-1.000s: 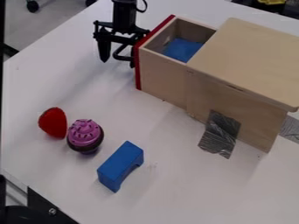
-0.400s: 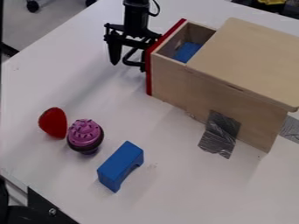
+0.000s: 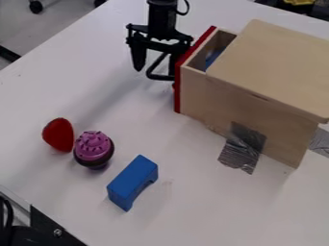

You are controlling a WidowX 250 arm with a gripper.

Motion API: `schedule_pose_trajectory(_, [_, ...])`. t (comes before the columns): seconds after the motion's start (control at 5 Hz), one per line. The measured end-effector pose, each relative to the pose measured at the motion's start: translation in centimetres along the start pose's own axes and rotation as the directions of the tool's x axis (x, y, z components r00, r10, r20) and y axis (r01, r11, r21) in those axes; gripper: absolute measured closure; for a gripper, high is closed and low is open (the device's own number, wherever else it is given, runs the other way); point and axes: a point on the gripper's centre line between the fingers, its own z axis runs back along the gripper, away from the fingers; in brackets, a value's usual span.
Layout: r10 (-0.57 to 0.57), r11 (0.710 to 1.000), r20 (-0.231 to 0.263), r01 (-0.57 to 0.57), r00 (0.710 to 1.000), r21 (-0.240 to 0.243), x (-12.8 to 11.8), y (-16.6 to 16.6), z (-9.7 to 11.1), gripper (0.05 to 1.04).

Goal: Close the drawer

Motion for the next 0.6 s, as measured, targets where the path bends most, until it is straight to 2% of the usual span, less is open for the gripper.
schedule_pose_trajectory(0.6, [-0.022,0.999,0.004,0.023,1.0,-0.037,-1.01,-1.2,0.01,0.085])
